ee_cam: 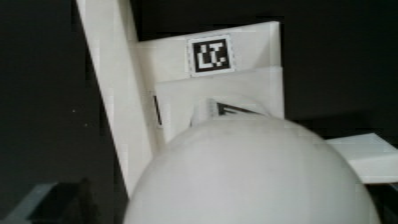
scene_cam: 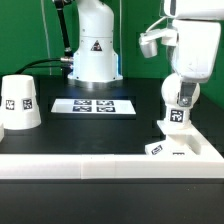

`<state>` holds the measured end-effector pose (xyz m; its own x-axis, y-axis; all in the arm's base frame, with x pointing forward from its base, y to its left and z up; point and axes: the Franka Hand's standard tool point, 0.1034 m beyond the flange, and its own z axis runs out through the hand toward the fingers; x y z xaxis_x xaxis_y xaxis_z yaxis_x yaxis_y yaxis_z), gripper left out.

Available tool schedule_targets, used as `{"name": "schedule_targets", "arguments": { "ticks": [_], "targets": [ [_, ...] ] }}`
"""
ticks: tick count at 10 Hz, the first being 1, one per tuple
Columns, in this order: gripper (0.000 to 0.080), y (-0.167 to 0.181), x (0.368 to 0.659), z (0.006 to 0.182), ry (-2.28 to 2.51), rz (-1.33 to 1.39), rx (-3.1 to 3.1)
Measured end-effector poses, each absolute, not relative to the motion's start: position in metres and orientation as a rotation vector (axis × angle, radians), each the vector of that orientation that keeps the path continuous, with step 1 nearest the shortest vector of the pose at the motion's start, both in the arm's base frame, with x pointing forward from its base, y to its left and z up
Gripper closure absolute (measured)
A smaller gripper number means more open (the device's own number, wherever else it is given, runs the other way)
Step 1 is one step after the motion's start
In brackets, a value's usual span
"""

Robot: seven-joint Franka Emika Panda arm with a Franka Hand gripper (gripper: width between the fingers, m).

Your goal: Assemble lamp

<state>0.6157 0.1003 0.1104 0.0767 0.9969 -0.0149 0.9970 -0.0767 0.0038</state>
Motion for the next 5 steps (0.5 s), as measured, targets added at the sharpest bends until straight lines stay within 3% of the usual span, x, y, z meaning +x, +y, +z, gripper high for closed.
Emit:
{"name": "schedule_targets", "arguments": {
  "ticks": [5],
  "targets": [
    [0.0101, 0.0986, 0.6172, 0.1113, 2.295, -0.038, 2.088]
  ]
}}
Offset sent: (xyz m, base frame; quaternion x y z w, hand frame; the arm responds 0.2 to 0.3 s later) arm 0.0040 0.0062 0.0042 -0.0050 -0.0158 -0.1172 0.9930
